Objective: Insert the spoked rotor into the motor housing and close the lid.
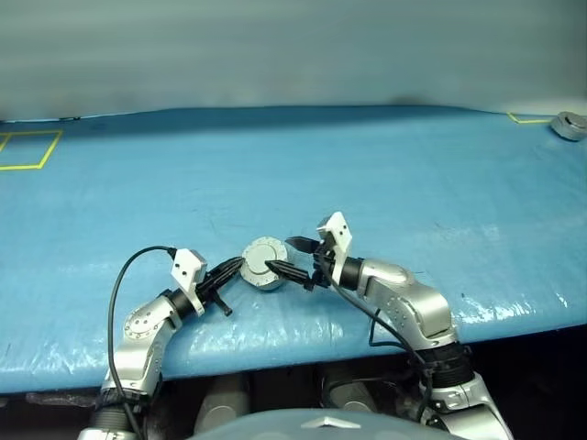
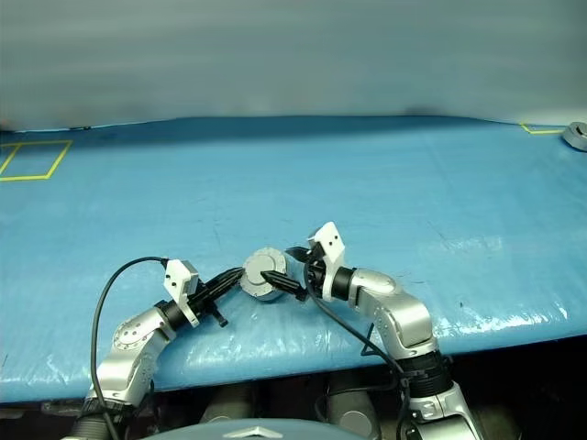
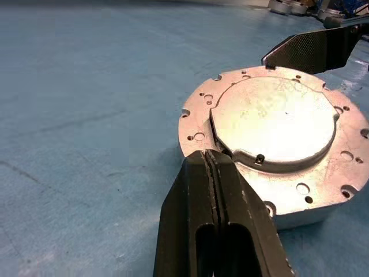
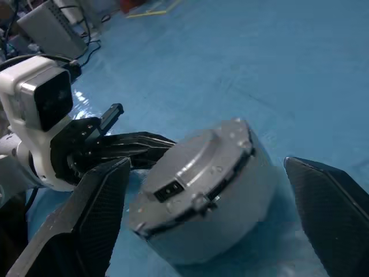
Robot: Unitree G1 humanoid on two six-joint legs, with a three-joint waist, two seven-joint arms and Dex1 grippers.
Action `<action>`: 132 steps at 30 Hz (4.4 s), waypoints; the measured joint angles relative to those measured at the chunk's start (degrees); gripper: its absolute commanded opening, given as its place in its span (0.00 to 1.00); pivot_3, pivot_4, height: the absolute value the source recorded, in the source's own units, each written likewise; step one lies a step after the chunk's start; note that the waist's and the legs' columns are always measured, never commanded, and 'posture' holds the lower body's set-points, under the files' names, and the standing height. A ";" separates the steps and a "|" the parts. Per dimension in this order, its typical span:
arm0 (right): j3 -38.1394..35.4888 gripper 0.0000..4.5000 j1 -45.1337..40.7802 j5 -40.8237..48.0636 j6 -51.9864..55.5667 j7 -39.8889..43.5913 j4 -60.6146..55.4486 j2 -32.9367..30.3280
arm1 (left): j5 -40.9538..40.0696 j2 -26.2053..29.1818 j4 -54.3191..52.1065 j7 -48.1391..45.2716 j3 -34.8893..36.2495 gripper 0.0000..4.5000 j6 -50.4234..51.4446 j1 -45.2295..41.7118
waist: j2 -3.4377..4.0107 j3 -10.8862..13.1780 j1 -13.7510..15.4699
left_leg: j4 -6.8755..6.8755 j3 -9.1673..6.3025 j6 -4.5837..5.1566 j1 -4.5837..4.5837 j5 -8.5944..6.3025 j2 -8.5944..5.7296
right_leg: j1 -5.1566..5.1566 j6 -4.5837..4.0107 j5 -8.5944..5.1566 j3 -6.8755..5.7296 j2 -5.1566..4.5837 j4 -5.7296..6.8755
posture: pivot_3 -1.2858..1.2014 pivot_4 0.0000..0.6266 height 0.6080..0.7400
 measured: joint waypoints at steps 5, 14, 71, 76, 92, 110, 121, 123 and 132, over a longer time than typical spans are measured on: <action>-3.65 1.00 0.20 4.39 8.01 -2.33 1.43 0.28 | 0.00 0.01 -0.04 -0.71 0.00 0.00 -0.35 -0.05 | 0.03 0.02 0.08 | -0.07 0.03 0.00 -0.19 -0.01 0.00 | 0.00 0.03 0.03 0.01 0.01 0.00 | 0.52 0.24 1.00; -4.57 0.78 0.64 10.37 14.58 -4.01 4.35 5.41 | 0.04 -0.03 0.33 -0.19 0.14 0.00 -1.32 0.35 | 0.02 0.06 0.03 | -0.06 0.03 0.02 -0.23 -0.03 0.01 | -0.01 0.05 0.01 0.01 0.02 -0.02 | 0.52 0.24 1.00; -11.56 0.26 -0.19 31.37 16.24 -0.95 -0.12 8.19 | -40.91 -17.81 -7.58 -2.70 12.13 1.00 25.85 -1.86 | 0.06 1.07 -1.56 | 0.25 -0.10 0.07 -1.08 -0.07 -0.01 | -0.58 0.52 0.28 0.01 0.12 0.00 | 0.52 0.24 1.00; -10.83 0.26 0.01 31.61 15.11 -0.06 -0.23 7.47 | -41.66 -17.82 -7.58 -3.23 12.40 1.00 28.00 -2.44 | 0.06 1.07 -1.57 | 0.28 -0.11 0.07 -1.07 -0.06 -0.01 | -0.56 0.54 0.30 0.01 0.14 0.00 | 0.52 0.24 1.00; -9.30 0.26 -0.35 32.93 16.69 -1.86 4.42 9.25 | -42.84 -17.67 -8.08 -3.48 10.63 1.00 32.65 -2.95 | 0.06 1.07 -1.52 | 0.30 -0.14 0.07 -1.06 -0.06 -0.02 | -0.51 0.53 0.32 0.00 0.13 0.00 | 0.52 0.24 1.00; -9.31 0.26 -0.75 33.43 16.79 -3.23 4.34 9.53 | -42.55 -21.51 -8.12 -2.05 11.26 0.91 32.25 -4.85 | 0.06 1.06 -1.50 | 0.40 -0.19 0.07 -1.03 -0.06 -0.04 | -0.42 0.55 0.38 0.00 0.13 0.01 | 0.52 0.24 1.00; -9.59 0.26 -0.76 33.73 16.34 -3.75 4.08 9.53 | -43.40 -22.97 -6.97 -1.36 11.88 0.55 32.55 -5.12 | 0.06 1.06 -1.53 | 0.44 -0.22 0.07 -1.01 -0.06 -0.06 | -0.37 0.58 0.39 0.00 0.13 0.01 | 0.52 0.24 1.00; -9.56 0.26 -0.76 33.73 16.35 -3.93 4.08 9.62 | -43.46 -23.01 -6.97 -1.30 11.95 0.55 32.54 -5.08 | 0.06 1.06 -1.51 | 0.44 -0.22 0.07 -1.01 -0.06 -0.06 | -0.36 0.57 0.39 0.00 0.13 0.01 | 0.52 0.24 1.00; -8.52 0.42 -0.76 31.90 12.82 -4.29 4.20 9.99 | -44.40 -23.13 -6.96 1.58 12.07 0.55 31.81 -5.15 | 0.06 1.06 -1.52 | 0.44 -0.22 0.07 -1.01 -0.06 -0.06 | -0.36 0.58 0.40 0.00 0.13 0.01 | 0.52 0.24 1.00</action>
